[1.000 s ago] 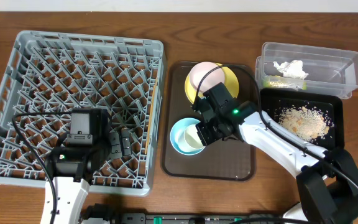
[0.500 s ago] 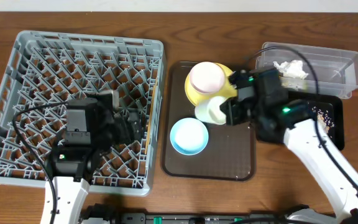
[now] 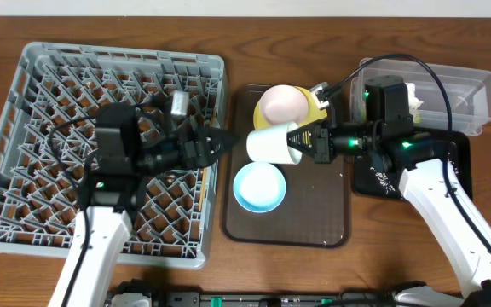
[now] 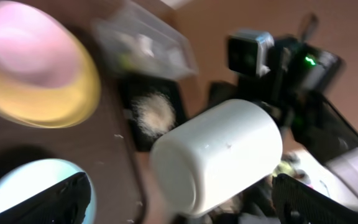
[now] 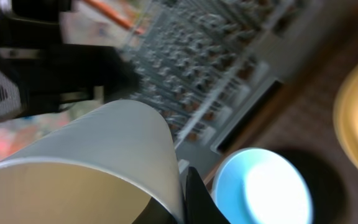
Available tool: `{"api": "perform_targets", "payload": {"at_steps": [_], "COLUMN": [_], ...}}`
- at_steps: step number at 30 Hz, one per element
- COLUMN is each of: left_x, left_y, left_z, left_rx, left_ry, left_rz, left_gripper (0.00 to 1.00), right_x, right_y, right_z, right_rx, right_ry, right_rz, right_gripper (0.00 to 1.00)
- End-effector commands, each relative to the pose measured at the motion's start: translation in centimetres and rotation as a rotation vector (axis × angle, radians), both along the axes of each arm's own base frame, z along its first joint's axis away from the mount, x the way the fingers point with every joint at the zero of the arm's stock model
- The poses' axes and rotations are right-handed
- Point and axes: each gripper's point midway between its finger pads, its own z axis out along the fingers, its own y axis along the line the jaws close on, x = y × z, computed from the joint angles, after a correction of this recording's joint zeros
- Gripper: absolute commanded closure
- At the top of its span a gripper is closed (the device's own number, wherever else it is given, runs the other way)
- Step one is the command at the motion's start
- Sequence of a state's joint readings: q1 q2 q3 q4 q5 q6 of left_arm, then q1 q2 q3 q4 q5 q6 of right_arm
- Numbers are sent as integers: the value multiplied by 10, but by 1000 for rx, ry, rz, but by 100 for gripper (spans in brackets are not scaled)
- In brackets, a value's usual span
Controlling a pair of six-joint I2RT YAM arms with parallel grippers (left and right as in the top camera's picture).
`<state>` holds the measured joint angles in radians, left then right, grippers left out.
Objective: Sort waste into correct bins and load items into the dishwasher
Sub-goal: 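Hand the white cup from the right gripper to the left gripper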
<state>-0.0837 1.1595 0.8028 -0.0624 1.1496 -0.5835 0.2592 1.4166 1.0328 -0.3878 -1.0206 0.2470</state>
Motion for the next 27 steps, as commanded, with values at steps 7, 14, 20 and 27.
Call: {"api": "perform_targets", "payload": {"at_steps": [7, 14, 20, 27], "left_x": [-35, -48, -48, -48], "left_y": [-55, -72, -73, -73], "left_z": [26, 39, 46, 46], "left_rx": [-129, -152, -167, -168], "left_ry": [-6, -51, -65, -58], "left_rz": [-296, -361, -364, -362], "left_gripper": [5, 10, 28, 31], "right_x": [-21, -25, -24, -21], "right_y": [11, 12, 12, 12], "right_z": [35, 46, 46, 43], "right_rx": [170, 216, 214, 199], "right_ry": [-25, -53, -54, -58], "right_rz": [167, 211, 209, 190], "right_gripper": [99, 99, 99, 99]}}
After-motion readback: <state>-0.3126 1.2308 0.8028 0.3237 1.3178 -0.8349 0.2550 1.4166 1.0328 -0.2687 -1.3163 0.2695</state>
